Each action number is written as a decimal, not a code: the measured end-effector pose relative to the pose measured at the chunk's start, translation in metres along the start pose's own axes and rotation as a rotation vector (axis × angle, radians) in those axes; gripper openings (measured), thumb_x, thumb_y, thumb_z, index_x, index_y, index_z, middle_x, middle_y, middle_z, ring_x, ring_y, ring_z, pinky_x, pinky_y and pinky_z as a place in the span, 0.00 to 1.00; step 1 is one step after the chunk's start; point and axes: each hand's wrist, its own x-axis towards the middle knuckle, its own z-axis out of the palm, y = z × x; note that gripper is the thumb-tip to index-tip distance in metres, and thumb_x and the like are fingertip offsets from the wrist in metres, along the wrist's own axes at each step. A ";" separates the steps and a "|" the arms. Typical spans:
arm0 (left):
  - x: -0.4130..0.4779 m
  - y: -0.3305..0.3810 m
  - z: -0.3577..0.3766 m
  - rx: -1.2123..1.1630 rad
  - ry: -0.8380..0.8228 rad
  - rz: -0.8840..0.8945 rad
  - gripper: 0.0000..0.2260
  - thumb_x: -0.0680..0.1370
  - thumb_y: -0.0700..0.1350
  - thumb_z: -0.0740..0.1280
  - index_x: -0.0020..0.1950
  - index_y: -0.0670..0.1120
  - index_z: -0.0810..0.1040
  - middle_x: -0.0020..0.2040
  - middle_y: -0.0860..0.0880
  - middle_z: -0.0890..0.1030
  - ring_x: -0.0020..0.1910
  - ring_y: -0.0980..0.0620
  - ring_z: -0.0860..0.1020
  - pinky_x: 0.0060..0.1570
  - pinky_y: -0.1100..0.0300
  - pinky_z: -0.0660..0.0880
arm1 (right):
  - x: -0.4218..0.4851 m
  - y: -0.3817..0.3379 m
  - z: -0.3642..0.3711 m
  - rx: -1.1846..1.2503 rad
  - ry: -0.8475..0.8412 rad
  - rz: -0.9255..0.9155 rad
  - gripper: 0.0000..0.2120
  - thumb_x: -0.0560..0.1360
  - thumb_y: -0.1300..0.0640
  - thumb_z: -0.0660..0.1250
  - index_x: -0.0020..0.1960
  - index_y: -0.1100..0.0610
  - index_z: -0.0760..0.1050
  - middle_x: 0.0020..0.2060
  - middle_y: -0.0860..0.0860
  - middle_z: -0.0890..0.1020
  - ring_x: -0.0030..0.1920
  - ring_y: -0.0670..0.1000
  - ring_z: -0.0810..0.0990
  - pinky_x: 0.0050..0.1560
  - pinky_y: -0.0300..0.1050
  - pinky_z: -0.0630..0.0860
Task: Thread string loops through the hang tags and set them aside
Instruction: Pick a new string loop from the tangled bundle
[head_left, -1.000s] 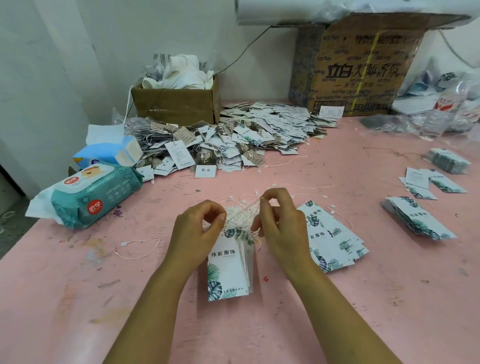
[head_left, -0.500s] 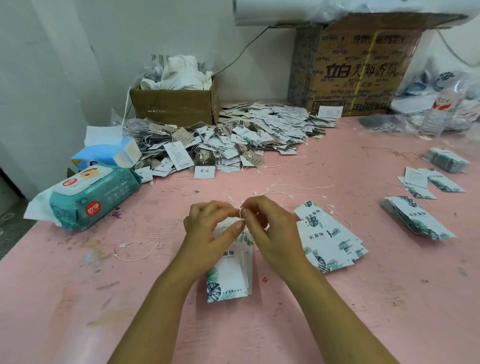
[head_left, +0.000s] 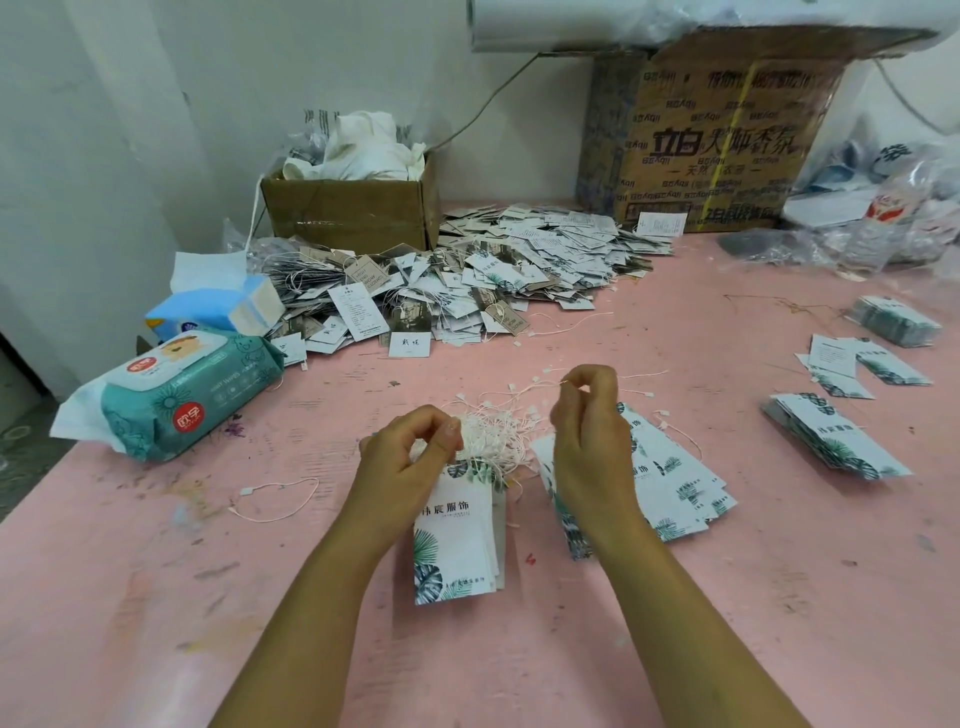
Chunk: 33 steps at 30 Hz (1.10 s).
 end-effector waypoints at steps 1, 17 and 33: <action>0.001 -0.001 -0.002 0.014 0.027 0.001 0.12 0.73 0.55 0.61 0.35 0.50 0.74 0.33 0.56 0.76 0.38 0.58 0.73 0.51 0.52 0.68 | 0.004 0.002 -0.004 0.008 0.047 0.021 0.04 0.81 0.59 0.52 0.48 0.52 0.62 0.27 0.47 0.67 0.25 0.44 0.63 0.29 0.45 0.60; -0.004 0.010 0.007 0.097 -0.011 0.034 0.11 0.71 0.59 0.65 0.54 0.66 0.73 0.52 0.68 0.77 0.59 0.58 0.70 0.65 0.44 0.63 | 0.002 -0.001 -0.007 -0.054 -0.274 -0.194 0.02 0.76 0.60 0.65 0.46 0.56 0.76 0.24 0.42 0.69 0.28 0.44 0.67 0.30 0.35 0.63; -0.001 0.011 0.009 0.134 0.071 -0.009 0.09 0.74 0.47 0.69 0.35 0.58 0.78 0.32 0.64 0.80 0.45 0.58 0.76 0.59 0.40 0.65 | 0.017 0.016 -0.027 -0.686 -0.162 0.234 0.09 0.73 0.59 0.60 0.49 0.53 0.78 0.53 0.50 0.79 0.52 0.55 0.74 0.53 0.47 0.58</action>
